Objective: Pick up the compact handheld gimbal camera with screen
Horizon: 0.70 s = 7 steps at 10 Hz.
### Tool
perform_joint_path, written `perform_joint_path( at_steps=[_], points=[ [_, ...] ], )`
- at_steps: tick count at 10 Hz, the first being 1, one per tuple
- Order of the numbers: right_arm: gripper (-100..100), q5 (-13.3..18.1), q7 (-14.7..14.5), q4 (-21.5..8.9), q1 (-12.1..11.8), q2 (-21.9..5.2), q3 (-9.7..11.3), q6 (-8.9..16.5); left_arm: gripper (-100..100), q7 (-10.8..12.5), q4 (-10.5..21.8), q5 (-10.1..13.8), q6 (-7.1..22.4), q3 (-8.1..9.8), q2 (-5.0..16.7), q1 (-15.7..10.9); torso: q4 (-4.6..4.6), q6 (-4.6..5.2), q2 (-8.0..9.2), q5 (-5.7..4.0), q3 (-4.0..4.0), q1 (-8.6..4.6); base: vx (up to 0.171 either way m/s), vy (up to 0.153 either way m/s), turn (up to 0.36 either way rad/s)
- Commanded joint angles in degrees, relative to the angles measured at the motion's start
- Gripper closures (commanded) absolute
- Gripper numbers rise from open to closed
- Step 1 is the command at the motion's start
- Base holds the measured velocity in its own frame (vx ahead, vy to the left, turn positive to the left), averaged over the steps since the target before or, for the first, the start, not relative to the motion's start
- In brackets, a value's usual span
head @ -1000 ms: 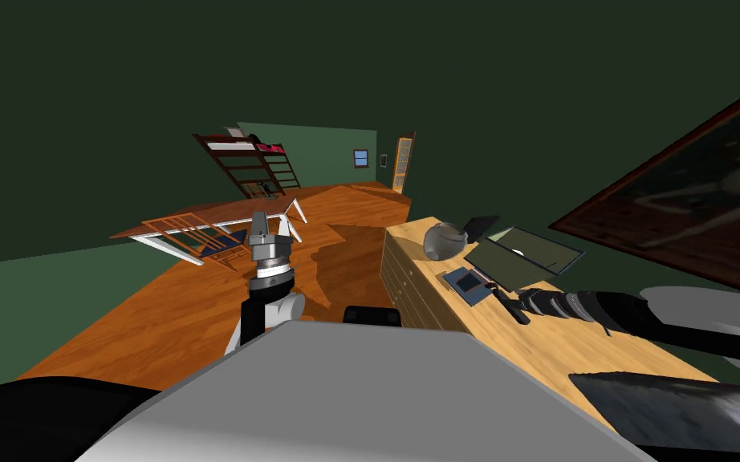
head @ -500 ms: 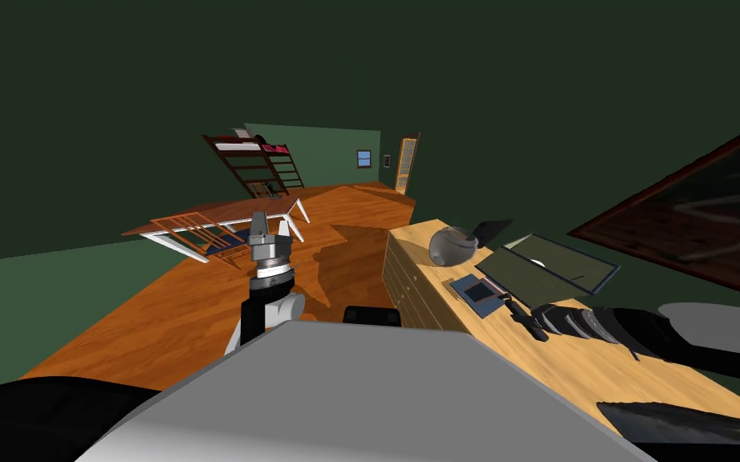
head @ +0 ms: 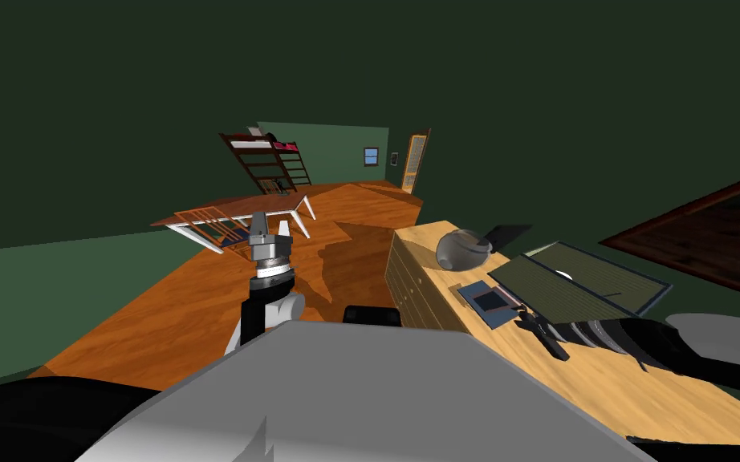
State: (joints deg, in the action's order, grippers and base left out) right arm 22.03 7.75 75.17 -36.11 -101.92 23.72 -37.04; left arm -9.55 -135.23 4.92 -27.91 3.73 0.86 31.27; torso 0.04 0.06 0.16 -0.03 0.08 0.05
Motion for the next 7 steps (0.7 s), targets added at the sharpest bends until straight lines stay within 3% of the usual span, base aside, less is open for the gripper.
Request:
perform_joint_path(
  at_steps=[1,2,3,4,7],
  points=[
    [-100,0.0,0.7,-1.1,0.0,2.0,0.7,1.1,0,0.0,0.0,0.0,0.0,0.0,0.0,0.0,0.0,0.0,0.0,0.0,0.0,0.0,-0.106,-0.01,0.207],
    [-100,0.0,1.0,-1.7,0.0,3.0,1.0,1.5,0,0.0,0.0,0.0,0.0,0.0,0.0,0.0,0.04,0.02,0.15,-0.01,0.09,-0.02,-0.106,-0.013,0.294],
    [-100,0.1,1.0,-1.1,0.0,2.2,0.8,1.3,0,0.0,0.0,0.0,0.0,0.0,0.0,0.0,0.05,0.0,0.19,-0.01,0.12,-0.03,-0.043,-0.011,0.061],
    [100,0.0,1.0,-1.1,-0.1,2.3,0.8,1.5,0,0.0,0.0,0.0,0.0,0.01,0.0,0.0,0.03,0.07,0.04,0.0,0.04,-0.03,-0.007,-0.002,-0.013],
    [100,0.0,0.9,-1.1,0.0,2.3,0.8,1.4,0,0.0,0.0,0.0,0.0,0.01,0.0,0.0,-0.04,0.09,-0.18,-0.03,-0.1,-0.05,0.0,0.0,0.0]
  ],
)
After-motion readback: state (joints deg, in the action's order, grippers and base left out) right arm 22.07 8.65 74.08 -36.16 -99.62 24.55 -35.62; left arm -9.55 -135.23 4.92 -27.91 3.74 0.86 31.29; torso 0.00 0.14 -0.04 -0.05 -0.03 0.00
